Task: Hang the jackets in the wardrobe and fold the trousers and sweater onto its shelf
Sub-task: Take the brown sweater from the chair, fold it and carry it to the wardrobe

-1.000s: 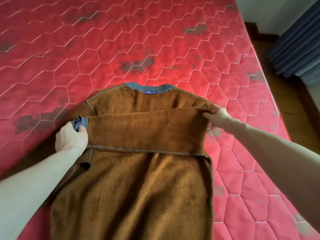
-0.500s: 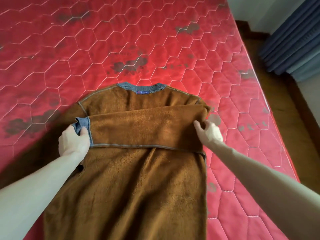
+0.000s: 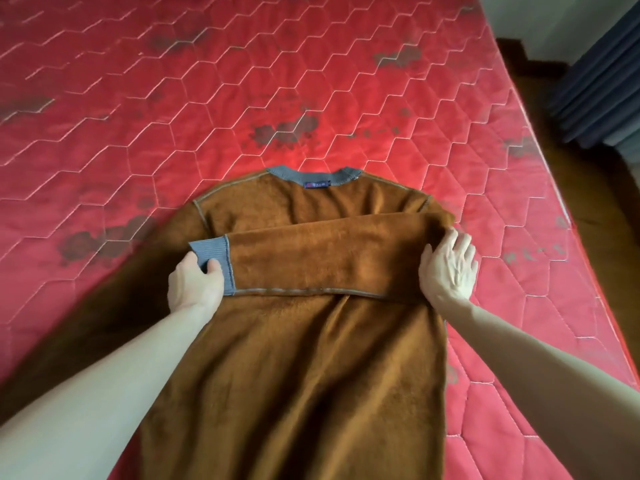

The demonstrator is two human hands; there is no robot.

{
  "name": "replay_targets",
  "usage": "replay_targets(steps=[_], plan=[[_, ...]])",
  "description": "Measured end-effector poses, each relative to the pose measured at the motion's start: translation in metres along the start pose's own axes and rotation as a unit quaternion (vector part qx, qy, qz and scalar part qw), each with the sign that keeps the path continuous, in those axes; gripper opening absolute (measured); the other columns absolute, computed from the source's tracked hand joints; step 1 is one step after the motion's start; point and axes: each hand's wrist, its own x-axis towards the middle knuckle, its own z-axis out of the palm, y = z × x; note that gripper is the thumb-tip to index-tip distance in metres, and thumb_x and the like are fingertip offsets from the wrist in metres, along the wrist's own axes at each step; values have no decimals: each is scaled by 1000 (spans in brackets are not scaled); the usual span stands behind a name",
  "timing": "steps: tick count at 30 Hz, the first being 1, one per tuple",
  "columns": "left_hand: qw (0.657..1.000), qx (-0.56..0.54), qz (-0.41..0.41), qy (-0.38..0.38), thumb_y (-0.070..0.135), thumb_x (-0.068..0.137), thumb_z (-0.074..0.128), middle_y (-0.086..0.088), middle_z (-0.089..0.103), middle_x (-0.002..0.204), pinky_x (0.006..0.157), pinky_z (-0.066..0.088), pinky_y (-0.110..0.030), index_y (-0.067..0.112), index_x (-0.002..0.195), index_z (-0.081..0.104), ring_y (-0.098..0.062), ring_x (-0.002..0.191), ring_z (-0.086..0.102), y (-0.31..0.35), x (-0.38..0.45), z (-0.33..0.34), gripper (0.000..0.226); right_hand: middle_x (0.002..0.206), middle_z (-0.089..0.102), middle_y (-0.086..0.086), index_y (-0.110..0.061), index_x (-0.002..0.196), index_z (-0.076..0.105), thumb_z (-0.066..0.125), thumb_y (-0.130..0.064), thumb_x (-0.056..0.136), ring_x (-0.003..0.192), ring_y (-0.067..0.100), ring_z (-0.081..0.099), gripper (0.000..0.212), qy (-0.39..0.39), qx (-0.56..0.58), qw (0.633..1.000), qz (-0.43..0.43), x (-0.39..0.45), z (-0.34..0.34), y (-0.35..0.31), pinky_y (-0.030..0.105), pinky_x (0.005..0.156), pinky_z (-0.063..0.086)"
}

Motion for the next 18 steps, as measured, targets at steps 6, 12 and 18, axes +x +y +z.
replay_targets(steps=[6, 12, 18], plan=[[999, 4, 26, 19, 31, 106, 55, -7, 68, 102, 80, 48, -39, 6, 98, 66, -38, 106, 63, -13, -4, -27, 28, 166, 34, -2, -25, 159, 37, 45, -28, 109, 157, 23, 24, 51, -37, 30, 947, -317, -51, 9, -71, 45, 122, 30], [996, -40, 76, -5, 28, 101, 67, -3, 72, 95, 81, 50, -36, 10, 95, 75, -29, 99, 66, -17, 10, -58, 21, 164, 35, 2, -21, 164, 25, 46, -22, 108, 158, 28, 18, 60, -156, -19, 924, -348, -67, 31, -172, 45, 129, 13], [980, -178, 87, 34, 27, 102, 65, -11, 76, 106, 90, 53, -37, 4, 111, 77, -29, 101, 68, -6, 12, -67, 27, 126, 56, 8, -15, 127, 60, 58, -25, 101, 124, 31, 48, 28, -51, -27, 965, -255, -58, 25, -205, 43, 114, 31]])
